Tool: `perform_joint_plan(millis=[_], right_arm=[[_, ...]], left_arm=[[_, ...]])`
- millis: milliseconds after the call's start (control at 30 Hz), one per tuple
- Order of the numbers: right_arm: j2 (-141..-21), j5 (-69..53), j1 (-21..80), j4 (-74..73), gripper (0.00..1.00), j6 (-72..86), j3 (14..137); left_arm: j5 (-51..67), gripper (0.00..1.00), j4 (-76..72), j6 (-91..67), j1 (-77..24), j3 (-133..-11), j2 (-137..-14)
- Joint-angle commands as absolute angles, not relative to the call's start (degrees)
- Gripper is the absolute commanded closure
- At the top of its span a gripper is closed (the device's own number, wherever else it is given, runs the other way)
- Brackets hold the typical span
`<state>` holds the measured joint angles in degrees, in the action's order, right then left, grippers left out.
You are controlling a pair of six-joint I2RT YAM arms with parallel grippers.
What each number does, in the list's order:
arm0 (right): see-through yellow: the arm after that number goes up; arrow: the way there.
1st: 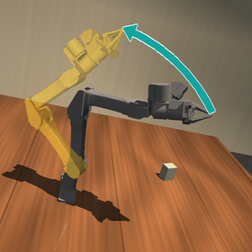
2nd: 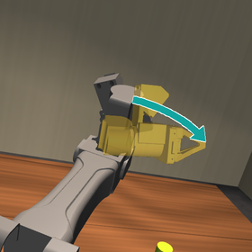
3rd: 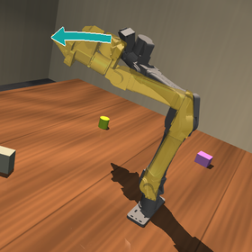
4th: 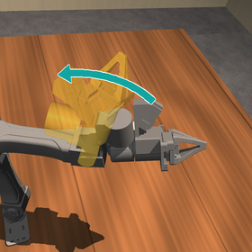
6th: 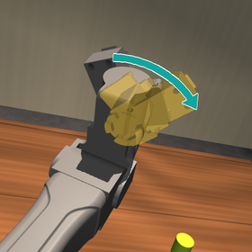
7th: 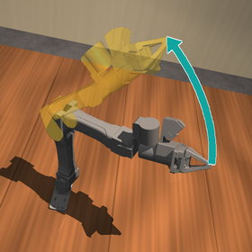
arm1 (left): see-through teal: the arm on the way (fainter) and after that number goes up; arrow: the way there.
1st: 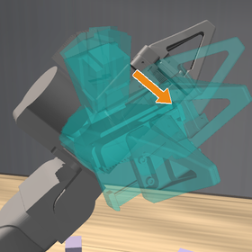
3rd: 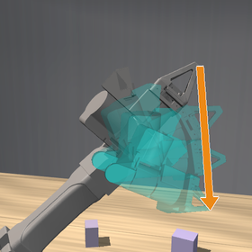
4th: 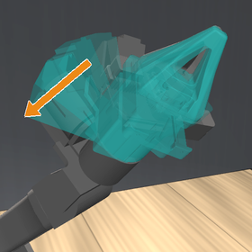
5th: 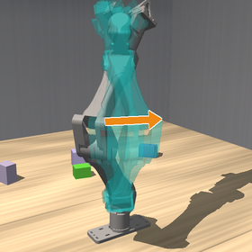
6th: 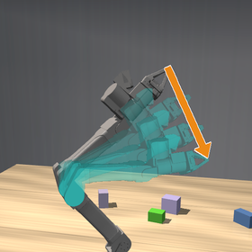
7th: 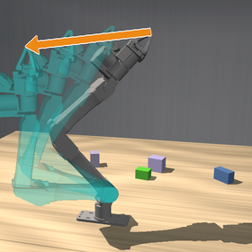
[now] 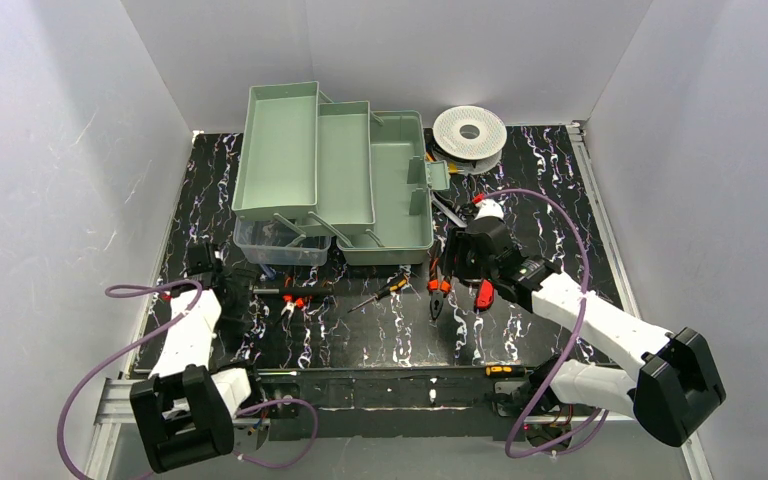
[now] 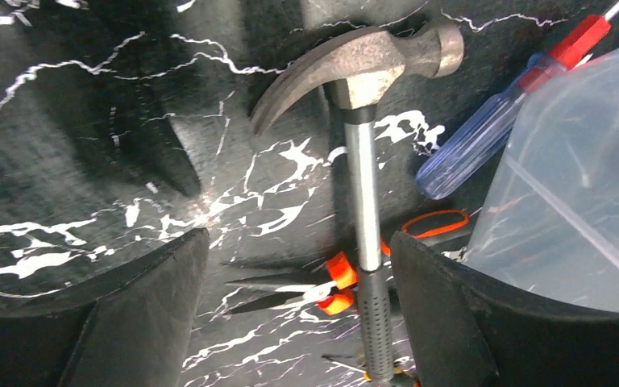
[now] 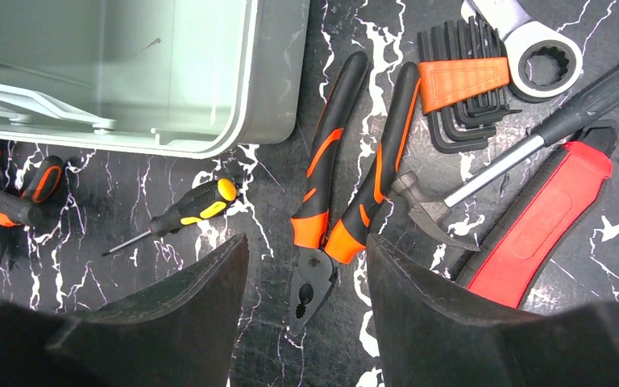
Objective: Pack the tool kit
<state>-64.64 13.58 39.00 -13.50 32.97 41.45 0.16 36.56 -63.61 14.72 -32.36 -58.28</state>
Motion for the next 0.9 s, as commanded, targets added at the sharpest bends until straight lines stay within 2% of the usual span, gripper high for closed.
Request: perform_joint_plan(millis=[0, 100, 200, 367, 700, 767, 867], right_arm=[[-62.06, 15.55, 39.01, -11.09, 0.38, 32.28, 41.29], [-61.52, 16.05, 39.02, -10.72, 0.39, 32.08, 41.30], [-61.35, 16.28, 38.98, -10.98, 0.39, 32.08, 41.49], [-61.18, 16.58, 39.02, -11.35, 0.40, 31.78, 41.65], [-60.23, 17.41, 39.00, -11.61, 0.40, 31.68, 41.16], [-60.16, 17.08, 39.00, -11.60, 0.40, 31.87, 41.13], [-59.89, 16.88, 38.98, -12.06, 0.40, 31.87, 41.22]], left_arm=[[-0.53, 0.19, 31.63, -70.64, 13.16, -30.68, -61.16], [-1.32, 0.20, 30.70, -72.73, 11.46, -31.55, -63.90], [-2.52, 0.29, 30.69, -75.03, 10.58, -32.32, -65.91], [-2.28, 0.37, 26.96, -78.69, 10.24, -31.38, -68.44], [-4.35, 0.62, 26.47, -78.75, 10.11, -32.19, -76.27], [-4.10, 0.73, 25.60, -78.74, 10.13, -32.05, -76.94], [-4.24, 0.79, 27.30, -76.97, 10.63, -33.47, -78.11]])
